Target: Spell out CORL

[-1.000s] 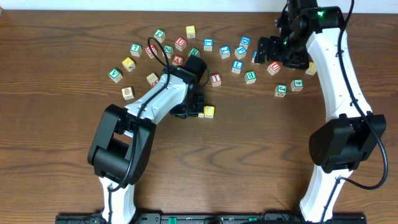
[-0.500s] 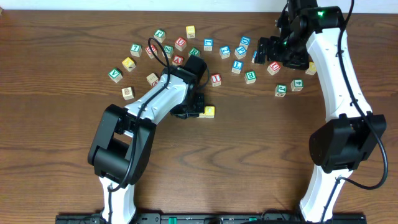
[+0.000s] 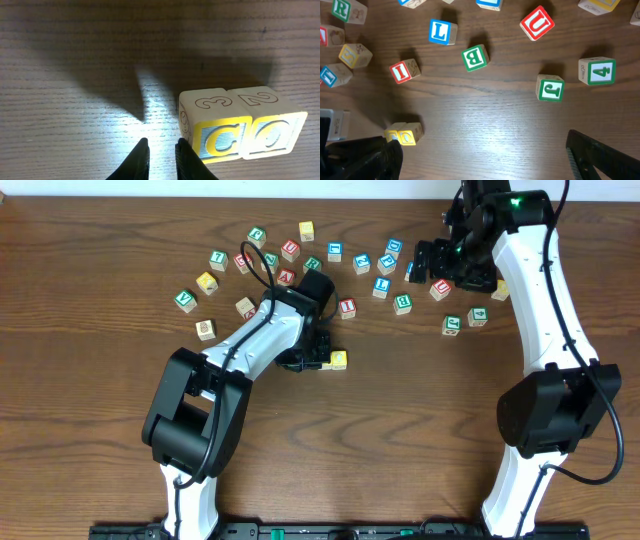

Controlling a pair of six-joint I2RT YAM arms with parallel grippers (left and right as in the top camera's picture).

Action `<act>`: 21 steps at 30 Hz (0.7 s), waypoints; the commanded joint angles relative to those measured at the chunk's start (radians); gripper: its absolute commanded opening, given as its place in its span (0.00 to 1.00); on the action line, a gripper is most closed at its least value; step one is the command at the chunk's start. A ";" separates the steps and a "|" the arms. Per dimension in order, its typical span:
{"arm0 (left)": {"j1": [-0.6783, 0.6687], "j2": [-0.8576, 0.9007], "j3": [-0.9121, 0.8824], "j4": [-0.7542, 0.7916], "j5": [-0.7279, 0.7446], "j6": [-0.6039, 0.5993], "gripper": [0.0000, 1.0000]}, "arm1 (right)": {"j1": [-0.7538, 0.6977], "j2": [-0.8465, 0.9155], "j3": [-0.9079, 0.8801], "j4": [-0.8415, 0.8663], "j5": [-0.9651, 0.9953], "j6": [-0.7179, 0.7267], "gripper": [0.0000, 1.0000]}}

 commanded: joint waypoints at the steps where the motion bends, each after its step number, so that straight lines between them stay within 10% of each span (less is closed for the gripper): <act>1: 0.014 -0.008 0.015 -0.018 -0.026 0.031 0.19 | -0.003 0.007 0.021 -0.006 0.002 -0.019 0.99; 21: 0.280 -0.361 0.042 -0.058 -0.028 0.201 0.41 | -0.003 0.007 0.021 0.027 0.001 -0.022 0.99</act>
